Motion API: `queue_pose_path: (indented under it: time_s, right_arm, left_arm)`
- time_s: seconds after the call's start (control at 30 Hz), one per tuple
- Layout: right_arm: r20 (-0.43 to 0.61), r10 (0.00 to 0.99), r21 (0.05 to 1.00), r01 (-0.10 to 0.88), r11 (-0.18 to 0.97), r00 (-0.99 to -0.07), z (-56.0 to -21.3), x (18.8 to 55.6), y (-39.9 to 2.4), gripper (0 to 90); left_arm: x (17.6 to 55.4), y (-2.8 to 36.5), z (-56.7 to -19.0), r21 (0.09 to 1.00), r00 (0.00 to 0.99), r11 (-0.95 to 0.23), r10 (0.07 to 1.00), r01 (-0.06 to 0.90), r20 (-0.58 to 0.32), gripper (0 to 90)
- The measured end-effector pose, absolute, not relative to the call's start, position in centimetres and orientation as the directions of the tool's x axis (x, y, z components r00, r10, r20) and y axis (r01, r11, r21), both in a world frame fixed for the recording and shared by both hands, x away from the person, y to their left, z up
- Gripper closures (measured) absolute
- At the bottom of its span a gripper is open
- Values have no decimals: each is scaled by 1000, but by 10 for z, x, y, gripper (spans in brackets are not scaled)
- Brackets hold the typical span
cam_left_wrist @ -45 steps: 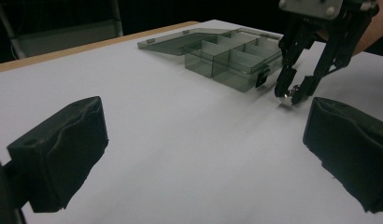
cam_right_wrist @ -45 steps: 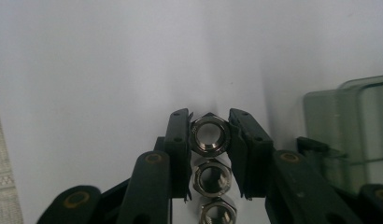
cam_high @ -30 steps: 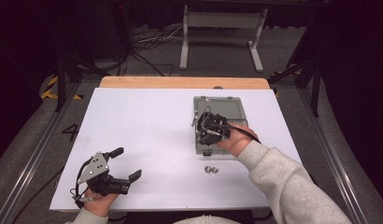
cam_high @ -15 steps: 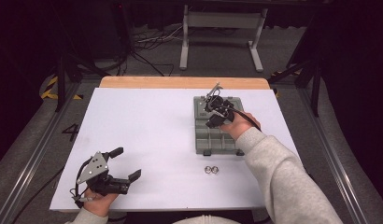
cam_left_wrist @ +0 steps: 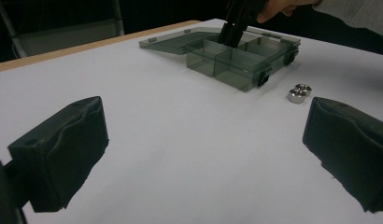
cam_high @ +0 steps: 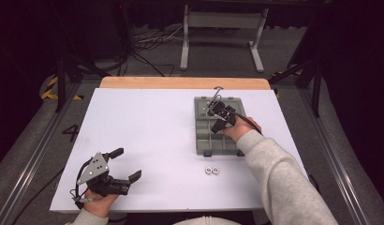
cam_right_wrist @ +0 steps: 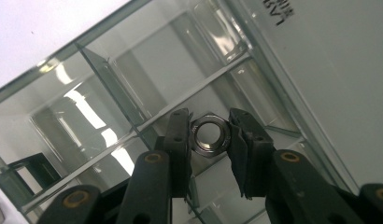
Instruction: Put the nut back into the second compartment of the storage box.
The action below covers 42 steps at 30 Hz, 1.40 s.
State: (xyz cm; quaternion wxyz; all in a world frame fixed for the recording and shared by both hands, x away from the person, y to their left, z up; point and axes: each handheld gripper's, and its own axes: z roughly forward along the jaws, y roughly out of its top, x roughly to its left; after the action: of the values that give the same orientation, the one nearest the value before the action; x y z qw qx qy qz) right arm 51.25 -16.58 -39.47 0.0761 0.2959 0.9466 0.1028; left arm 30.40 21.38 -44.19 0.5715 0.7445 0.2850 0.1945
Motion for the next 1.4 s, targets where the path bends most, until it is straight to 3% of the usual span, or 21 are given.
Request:
queue_pose_path:
  time_s: [0.1, 0.27, 0.4, 0.47, 0.6, 0.73, 1.0, 1.4]
  right_arm:
    - [-82, 564, 232, 535, 812, -821, -397, 512, -165, 697]
    - [-98, 588, 279, 545, 791, -803, -386, 511, -171, 500]
    - [-88, 592, 352, 531, 771, -801, -369, 502, -177, 439]
    - [-85, 578, 385, 508, 771, -812, -359, 494, -178, 414]
    - [-94, 522, 475, 423, 772, -848, -336, 466, -178, 276]
    - [-122, 461, 502, 346, 792, -879, -322, 438, -174, 192]
    - [-138, 374, 494, 263, 829, -917, -318, 400, -165, 180]
    - [-91, 303, 408, 242, 880, -949, -388, 373, -149, 237]
  left_arm:
    - [304, 214, -442, 962, 761, -185, 648, 202, -35, 9]
    - [304, 215, -442, 961, 755, -185, 654, 205, -35, 9]
    - [304, 214, -442, 961, 757, -182, 653, 207, -39, 9]
    - [304, 214, -442, 961, 757, -182, 653, 207, -39, 9]
    - [304, 214, -442, 962, 756, -184, 653, 204, -36, 11]
    - [304, 213, -442, 960, 757, -190, 653, 206, -33, 11]
    - [304, 213, -442, 960, 757, -190, 653, 206, -33, 11]
    - [304, 213, -442, 960, 757, -185, 653, 212, -41, 11]
